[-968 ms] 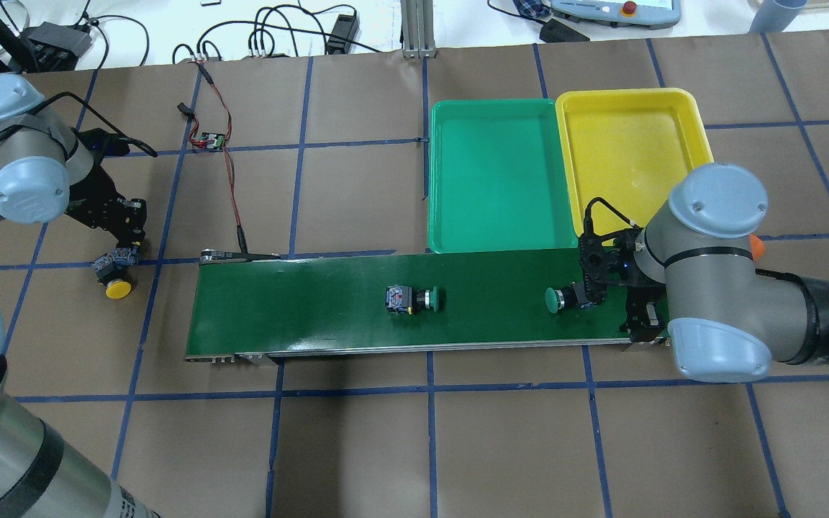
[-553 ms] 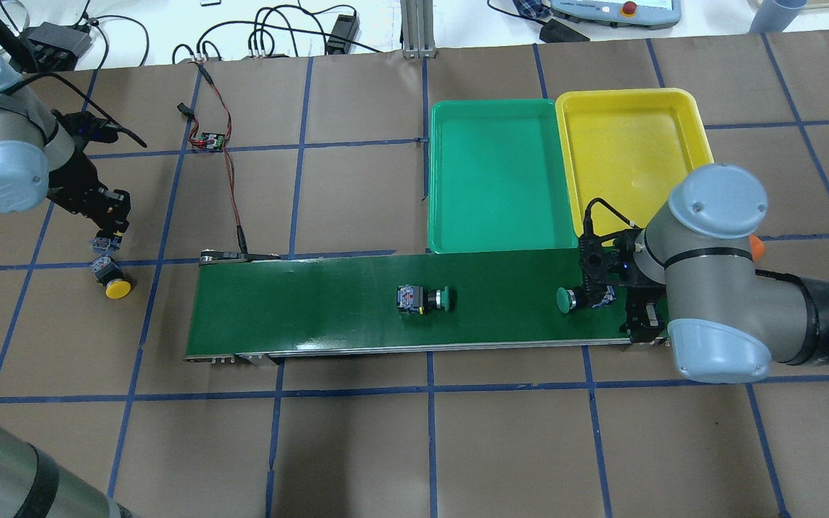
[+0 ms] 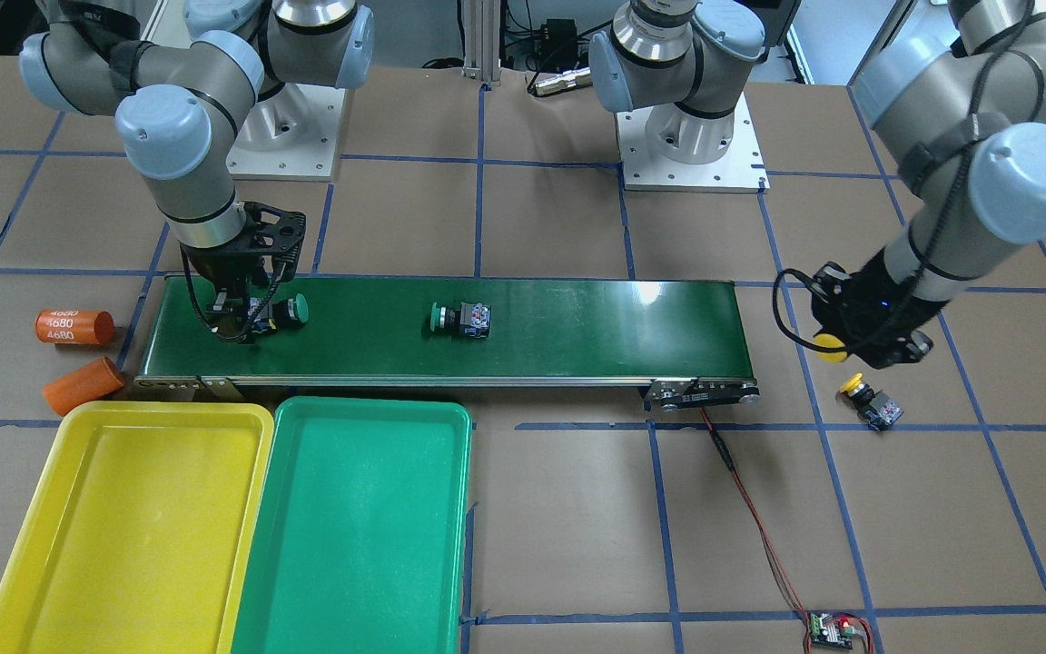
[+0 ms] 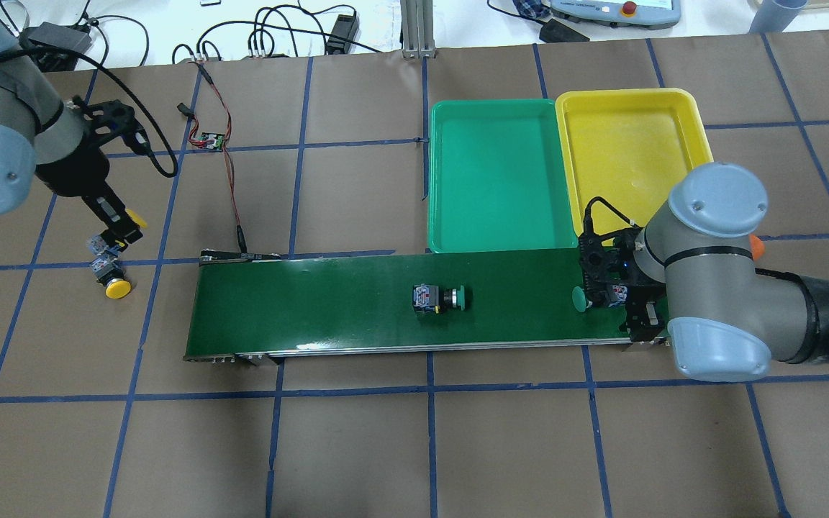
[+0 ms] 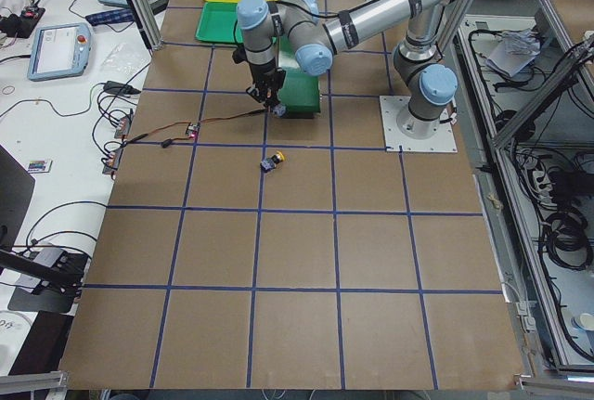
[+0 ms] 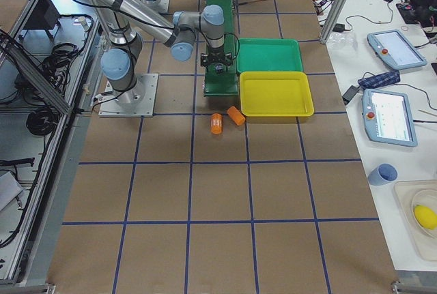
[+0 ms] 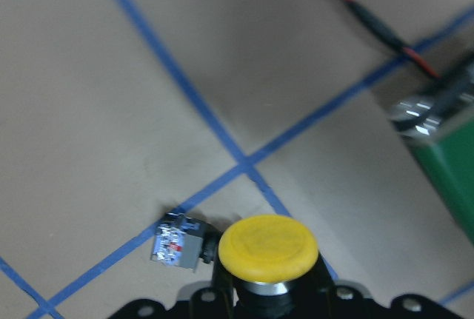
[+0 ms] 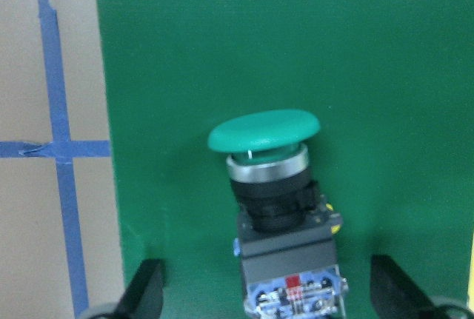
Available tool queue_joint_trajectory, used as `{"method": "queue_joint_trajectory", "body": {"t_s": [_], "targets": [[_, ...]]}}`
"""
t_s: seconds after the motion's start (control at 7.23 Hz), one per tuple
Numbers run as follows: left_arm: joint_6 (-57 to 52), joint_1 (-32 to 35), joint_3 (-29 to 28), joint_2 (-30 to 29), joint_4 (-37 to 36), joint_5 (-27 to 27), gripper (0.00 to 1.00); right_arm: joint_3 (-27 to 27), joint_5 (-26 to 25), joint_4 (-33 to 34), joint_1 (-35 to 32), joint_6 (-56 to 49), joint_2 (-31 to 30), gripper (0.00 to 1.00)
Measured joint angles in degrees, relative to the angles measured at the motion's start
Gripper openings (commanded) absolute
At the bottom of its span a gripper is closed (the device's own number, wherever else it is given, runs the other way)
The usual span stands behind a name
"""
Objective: Sort buttons by color to trays
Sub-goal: 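Carry green button toward green tray with right gripper while left places yellow button on belt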
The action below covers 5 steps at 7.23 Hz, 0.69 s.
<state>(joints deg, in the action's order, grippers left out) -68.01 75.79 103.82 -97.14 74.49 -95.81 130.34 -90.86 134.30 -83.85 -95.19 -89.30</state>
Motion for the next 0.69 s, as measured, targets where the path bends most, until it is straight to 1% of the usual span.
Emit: {"method": "queue_joint_trajectory", "body": {"t_s": [0.14,0.28,0.41,0.55,0.69], "targets": [[-2.6,4.8,3.9,1.3,-2.0,-1.5,0.0,0.0,0.0,0.0,0.0,0.0,0.0,0.86],[-4.6,9.6,7.2,1.3,-6.3,-2.3,0.0,0.0,0.1,0.0,0.0,0.0,0.0,0.69],[-7.6,13.9,9.3,0.9,-10.1,-2.6,0.0,0.0,0.0,0.0,0.0,-0.1,0.0,0.43],[-11.8,17.0,10.3,0.6,-12.3,-2.8,0.0,0.0,-0.1,0.0,0.0,-0.1,0.0,0.19],[-15.2,18.8,10.9,0.4,-13.8,-2.7,0.0,-0.1,-0.2,0.0,0.0,-0.1,0.0,0.12]]}}
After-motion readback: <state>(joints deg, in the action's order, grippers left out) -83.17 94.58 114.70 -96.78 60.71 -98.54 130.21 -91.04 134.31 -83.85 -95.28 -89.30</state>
